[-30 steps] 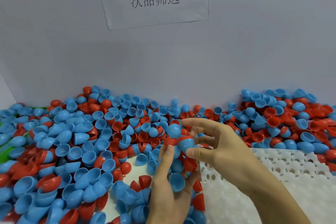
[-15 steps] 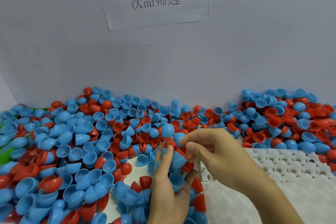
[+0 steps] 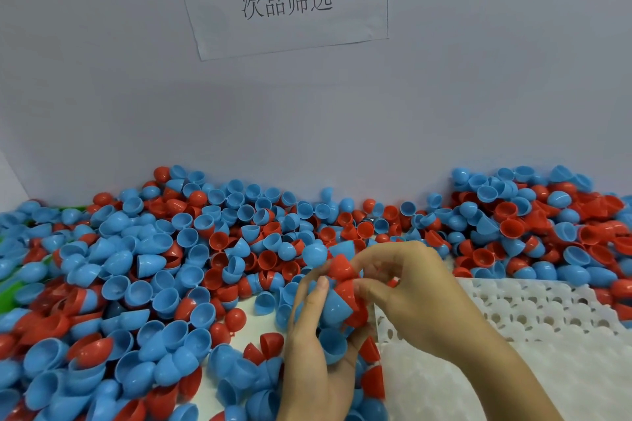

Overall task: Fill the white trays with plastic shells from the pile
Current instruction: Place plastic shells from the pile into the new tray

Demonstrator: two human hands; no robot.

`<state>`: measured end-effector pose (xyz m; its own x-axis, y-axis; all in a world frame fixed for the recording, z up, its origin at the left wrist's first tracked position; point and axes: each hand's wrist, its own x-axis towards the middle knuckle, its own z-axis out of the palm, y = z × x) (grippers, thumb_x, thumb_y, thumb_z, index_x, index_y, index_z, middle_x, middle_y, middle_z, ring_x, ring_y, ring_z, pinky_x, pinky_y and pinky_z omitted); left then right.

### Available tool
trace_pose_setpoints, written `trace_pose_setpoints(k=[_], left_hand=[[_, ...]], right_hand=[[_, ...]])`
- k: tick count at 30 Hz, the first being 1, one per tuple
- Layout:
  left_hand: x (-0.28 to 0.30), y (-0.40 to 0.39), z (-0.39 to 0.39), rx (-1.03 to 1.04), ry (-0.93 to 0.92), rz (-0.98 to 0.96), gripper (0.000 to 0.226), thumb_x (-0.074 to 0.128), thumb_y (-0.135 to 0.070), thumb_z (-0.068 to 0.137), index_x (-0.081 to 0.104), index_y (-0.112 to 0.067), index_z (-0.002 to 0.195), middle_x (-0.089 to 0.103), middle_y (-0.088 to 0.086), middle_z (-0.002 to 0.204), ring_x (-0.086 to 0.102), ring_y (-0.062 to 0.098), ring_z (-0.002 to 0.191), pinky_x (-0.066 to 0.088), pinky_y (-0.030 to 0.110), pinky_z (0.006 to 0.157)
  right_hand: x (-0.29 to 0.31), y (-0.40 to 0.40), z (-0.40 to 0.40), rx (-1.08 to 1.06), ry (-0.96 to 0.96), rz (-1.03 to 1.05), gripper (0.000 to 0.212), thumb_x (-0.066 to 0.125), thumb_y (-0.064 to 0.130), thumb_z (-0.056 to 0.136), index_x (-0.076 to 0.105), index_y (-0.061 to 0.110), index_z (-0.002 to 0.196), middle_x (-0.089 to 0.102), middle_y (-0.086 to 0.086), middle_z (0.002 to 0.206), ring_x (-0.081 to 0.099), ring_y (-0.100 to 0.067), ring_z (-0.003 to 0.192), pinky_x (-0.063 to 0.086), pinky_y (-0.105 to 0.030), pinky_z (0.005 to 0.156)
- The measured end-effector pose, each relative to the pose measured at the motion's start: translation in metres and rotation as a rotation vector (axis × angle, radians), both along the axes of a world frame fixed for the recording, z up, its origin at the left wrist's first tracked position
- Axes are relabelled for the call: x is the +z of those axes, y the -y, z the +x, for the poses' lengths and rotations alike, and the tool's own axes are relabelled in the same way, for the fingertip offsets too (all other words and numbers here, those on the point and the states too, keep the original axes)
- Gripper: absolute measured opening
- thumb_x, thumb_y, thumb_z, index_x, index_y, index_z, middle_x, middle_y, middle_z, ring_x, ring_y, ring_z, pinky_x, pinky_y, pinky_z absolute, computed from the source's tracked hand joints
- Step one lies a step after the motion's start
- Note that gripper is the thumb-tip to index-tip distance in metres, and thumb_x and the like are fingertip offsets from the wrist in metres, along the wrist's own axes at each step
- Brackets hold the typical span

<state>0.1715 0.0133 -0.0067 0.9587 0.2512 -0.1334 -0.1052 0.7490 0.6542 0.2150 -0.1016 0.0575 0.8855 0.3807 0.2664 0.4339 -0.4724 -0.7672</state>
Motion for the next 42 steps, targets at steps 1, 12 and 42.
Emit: trace_pose_setpoints(k=[1,12,42], left_hand=[[0.0,0.0,0.0,0.006,0.01,0.001,0.048,0.077,-0.037,0.061,0.076,-0.025,0.107,0.076,0.015,0.103,0.074,0.021,0.072,0.056,0.032,0.054],[-0.002,-0.003,-0.001,-0.017,0.075,-0.04,0.032,0.069,-0.032,0.072,0.075,-0.019,0.101,0.074,0.017,0.096,0.072,0.026,0.07,0.054,0.03,0.048],[0.002,-0.001,0.004,0.005,0.016,-0.041,0.03,0.068,-0.027,0.066,0.077,-0.022,0.095,0.073,0.023,0.097,0.07,0.032,0.072,0.053,0.032,0.045]], right_hand=[[0.0,0.001,0.001,-0.012,0.02,0.004,0.016,0.075,0.019,0.086,0.074,0.035,0.081,0.067,0.024,0.072,0.065,0.0,0.071,0.051,-0.013,0.064],[0.013,0.047,0.011,-0.3,-0.006,0.308,0.012,0.065,0.012,0.092,0.069,0.024,0.091,0.074,0.004,0.071,0.069,-0.009,0.054,0.049,-0.014,0.046],[0.004,0.047,0.034,-0.125,0.098,-0.37,0.017,0.062,0.031,0.096,0.068,0.04,0.108,0.068,0.018,0.085,0.066,-0.002,0.075,0.056,-0.017,0.068]])
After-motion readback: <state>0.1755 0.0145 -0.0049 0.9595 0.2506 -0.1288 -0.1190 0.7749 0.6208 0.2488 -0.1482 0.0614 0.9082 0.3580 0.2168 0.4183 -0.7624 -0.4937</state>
